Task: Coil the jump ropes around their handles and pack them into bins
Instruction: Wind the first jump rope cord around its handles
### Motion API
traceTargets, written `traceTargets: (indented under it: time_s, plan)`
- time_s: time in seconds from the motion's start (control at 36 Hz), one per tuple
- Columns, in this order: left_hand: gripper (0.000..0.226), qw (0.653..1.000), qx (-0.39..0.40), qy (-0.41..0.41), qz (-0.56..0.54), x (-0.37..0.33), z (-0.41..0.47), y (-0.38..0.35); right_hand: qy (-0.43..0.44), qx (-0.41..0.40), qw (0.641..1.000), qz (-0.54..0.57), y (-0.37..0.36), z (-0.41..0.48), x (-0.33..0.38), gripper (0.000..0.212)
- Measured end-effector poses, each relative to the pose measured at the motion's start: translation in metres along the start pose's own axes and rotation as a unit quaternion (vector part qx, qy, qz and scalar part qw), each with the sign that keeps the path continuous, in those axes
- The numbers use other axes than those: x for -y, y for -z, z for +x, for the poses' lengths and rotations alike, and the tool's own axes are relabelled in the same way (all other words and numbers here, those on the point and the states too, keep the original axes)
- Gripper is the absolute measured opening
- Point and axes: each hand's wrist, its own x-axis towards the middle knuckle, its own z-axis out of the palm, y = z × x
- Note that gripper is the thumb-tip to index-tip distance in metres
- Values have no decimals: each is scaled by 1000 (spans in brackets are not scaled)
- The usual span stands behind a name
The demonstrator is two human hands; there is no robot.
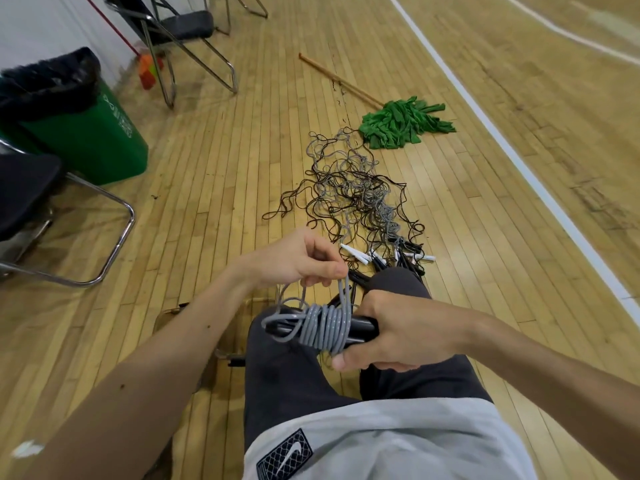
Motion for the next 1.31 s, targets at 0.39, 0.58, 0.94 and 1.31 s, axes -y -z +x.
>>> traceTargets:
  time_s: [0.39, 0.58, 0.94, 1.31]
  plan:
    - [23, 986, -112, 50, -114, 25, -2, -30, 83, -41, 970, 224, 24, 3, -15, 7]
    - [38, 990, -101, -2, -97, 30, -1, -40, 107, -51, 937, 329, 39, 6, -32, 9]
    - [39, 991, -130, 31, -20, 23, -6, -46, 26, -161, 926, 342, 44, 15, -62, 12]
    - [23, 983, -95, 127, 95, 11, -10, -39, -78, -341, 917, 192, 55, 30, -89, 20]
